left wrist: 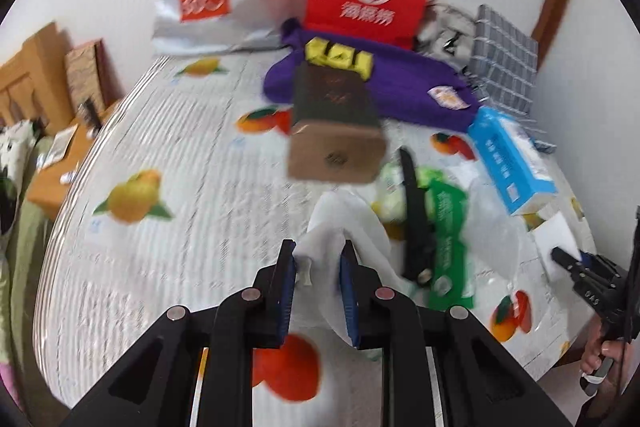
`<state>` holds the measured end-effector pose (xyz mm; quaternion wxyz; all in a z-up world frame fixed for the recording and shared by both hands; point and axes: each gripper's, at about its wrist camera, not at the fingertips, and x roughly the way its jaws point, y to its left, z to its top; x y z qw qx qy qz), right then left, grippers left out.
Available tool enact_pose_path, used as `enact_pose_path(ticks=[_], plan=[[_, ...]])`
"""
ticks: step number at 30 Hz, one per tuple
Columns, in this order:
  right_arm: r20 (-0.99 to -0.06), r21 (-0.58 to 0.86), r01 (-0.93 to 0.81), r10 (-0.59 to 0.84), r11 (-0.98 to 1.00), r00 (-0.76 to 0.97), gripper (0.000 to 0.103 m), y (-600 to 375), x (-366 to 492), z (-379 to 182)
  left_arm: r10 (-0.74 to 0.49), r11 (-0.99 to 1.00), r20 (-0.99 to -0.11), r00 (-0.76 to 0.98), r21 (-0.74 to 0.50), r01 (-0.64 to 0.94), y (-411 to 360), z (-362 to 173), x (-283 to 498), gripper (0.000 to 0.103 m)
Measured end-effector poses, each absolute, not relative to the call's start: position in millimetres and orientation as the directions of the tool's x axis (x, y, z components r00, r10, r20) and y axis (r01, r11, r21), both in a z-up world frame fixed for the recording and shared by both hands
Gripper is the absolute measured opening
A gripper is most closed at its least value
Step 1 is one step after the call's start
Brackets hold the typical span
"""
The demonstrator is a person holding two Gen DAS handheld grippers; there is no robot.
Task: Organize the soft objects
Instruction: 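Carry the white cloth with the left tool while the right tool carries the sponge toward the purple towel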
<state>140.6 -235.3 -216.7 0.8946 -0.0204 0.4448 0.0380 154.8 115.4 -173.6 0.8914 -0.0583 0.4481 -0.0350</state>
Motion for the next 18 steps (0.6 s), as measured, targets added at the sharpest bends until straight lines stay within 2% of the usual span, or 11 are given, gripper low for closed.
enact_pose_path(ticks=[3, 5, 6, 7, 8, 10, 14, 18], plan=[[-0.802, -0.005, -0.087, 0.048, 0.996, 0.596, 0.032, -234, 139, -218, -0.129, 0.984, -0.823, 0.553, -0.176, -0.032, 125, -189, 155, 0.024], [-0.803, -0.013, -0.093, 0.045, 0.996, 0.594, 0.032, -232, 138, -218, -0.178, 0.967, -0.824, 0.538, -0.247, -0.058, 132, -196, 155, 0.045], [-0.802, -0.021, -0.096, 0.041, 0.995, 0.596, 0.032, -230, 136, -217, -0.193, 0.961, -0.818, 0.542, -0.269, -0.064, 133, -197, 155, 0.049], [-0.802, -0.023, -0.098, 0.04, 0.995, 0.597, 0.032, -230, 136, -217, -0.21, 0.956, -0.807, 0.552, -0.287, -0.057, 133, -196, 155, 0.058], [-0.802, -0.023, -0.099, 0.041, 0.995, 0.595, 0.032, -230, 135, -217, -0.215, 0.955, -0.801, 0.559, -0.291, -0.05, 131, -195, 155, 0.073], [-0.804, -0.025, -0.099, 0.039, 0.995, 0.593, 0.032, -230, 136, -217, -0.212, 0.958, -0.787, 0.579, -0.285, -0.037, 124, -191, 156, 0.088], [-0.807, -0.03, -0.102, 0.036, 0.994, 0.59, 0.032, -229, 137, -218, -0.199, 0.969, -0.803, 0.562, -0.246, -0.008, 106, -198, 166, 0.088], [-0.813, -0.036, -0.105, 0.032, 0.994, 0.581, 0.032, -230, 138, -222, -0.067, 0.995, -0.85, 0.523, -0.098, -0.033, 90, -218, 176, 0.088]])
